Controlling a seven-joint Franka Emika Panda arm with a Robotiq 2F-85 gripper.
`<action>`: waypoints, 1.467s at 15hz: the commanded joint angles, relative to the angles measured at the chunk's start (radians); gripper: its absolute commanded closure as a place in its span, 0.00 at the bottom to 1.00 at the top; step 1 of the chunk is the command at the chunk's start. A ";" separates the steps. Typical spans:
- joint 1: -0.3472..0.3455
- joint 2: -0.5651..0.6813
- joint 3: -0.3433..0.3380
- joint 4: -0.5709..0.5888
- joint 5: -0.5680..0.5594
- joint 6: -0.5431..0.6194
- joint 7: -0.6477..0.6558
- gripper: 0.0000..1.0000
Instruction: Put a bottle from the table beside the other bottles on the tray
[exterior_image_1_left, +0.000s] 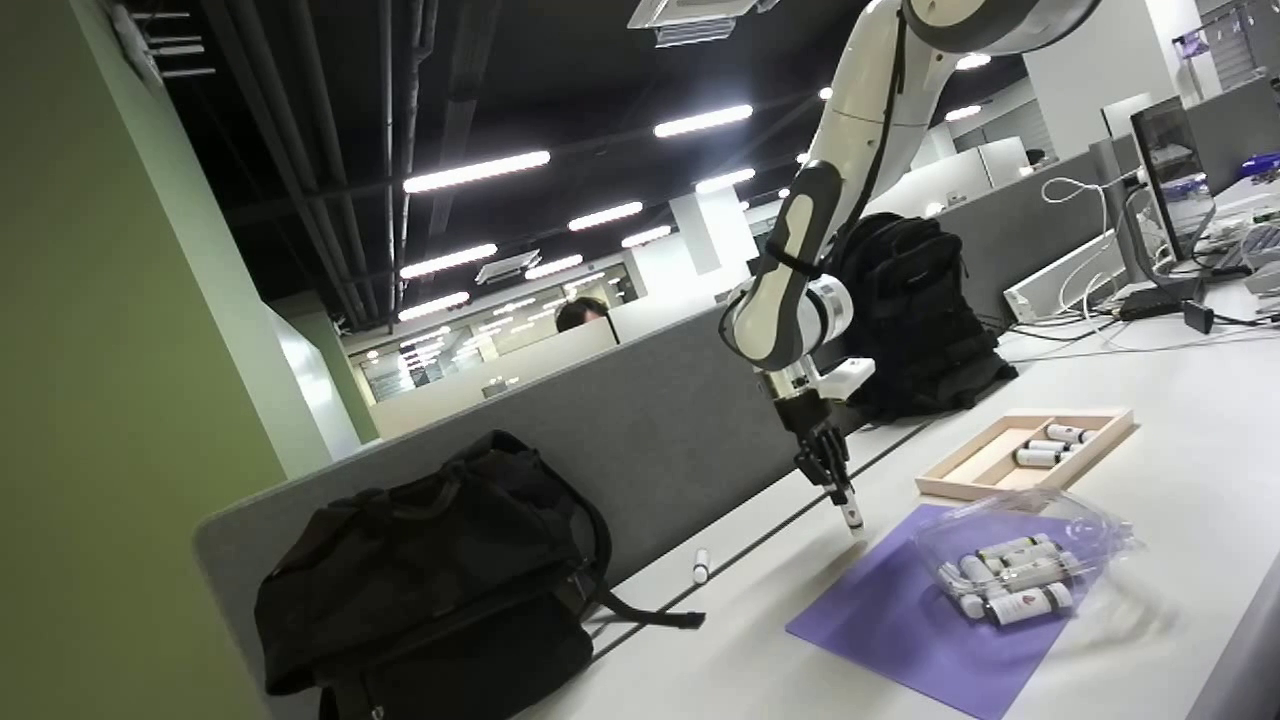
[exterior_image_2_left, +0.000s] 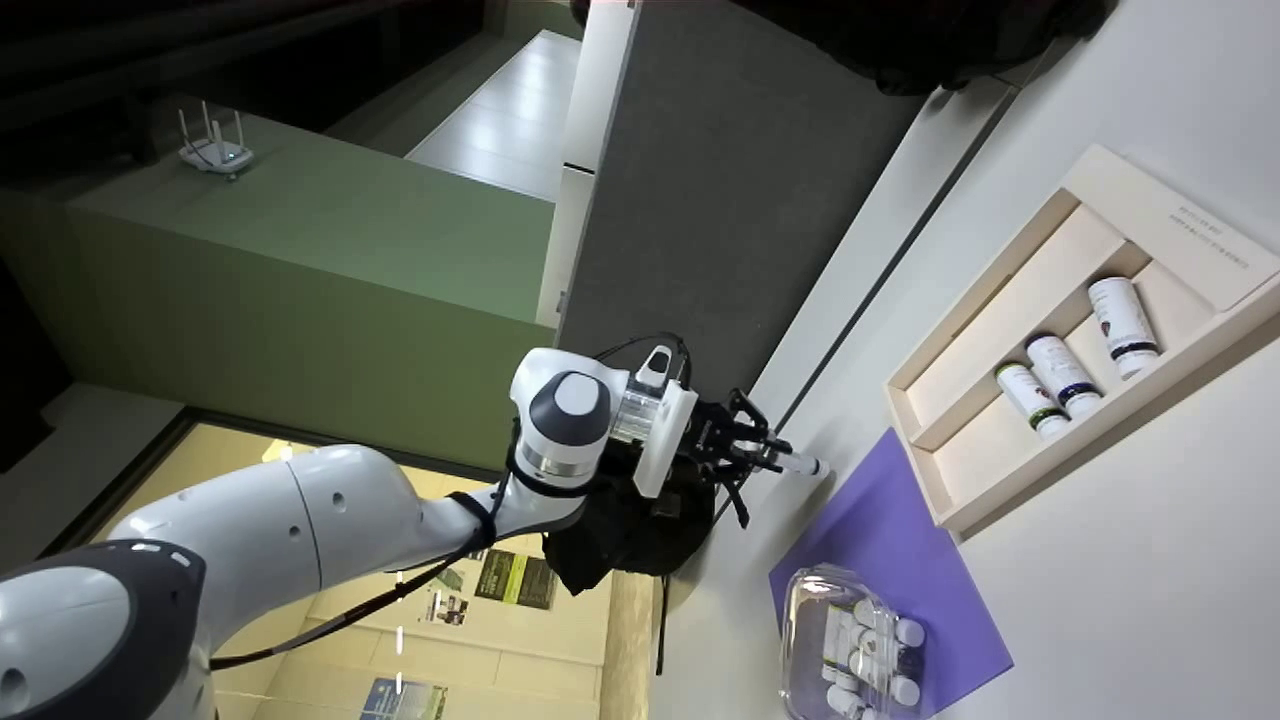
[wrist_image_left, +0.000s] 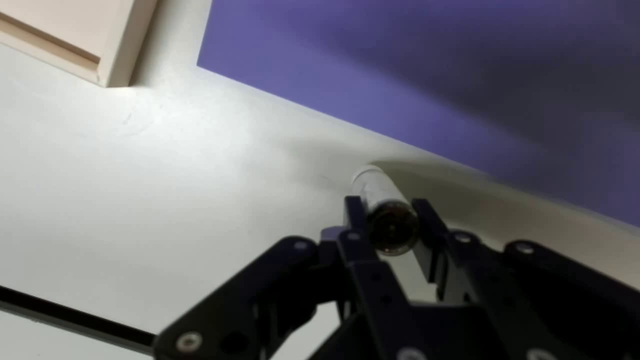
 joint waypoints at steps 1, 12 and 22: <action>-0.008 -0.113 -0.025 -0.025 -0.001 -0.134 0.079 0.88; -0.068 -0.181 -0.163 -0.059 -0.099 -0.440 0.181 0.88; -0.079 -0.050 -0.171 -0.017 -0.138 -0.507 0.191 0.88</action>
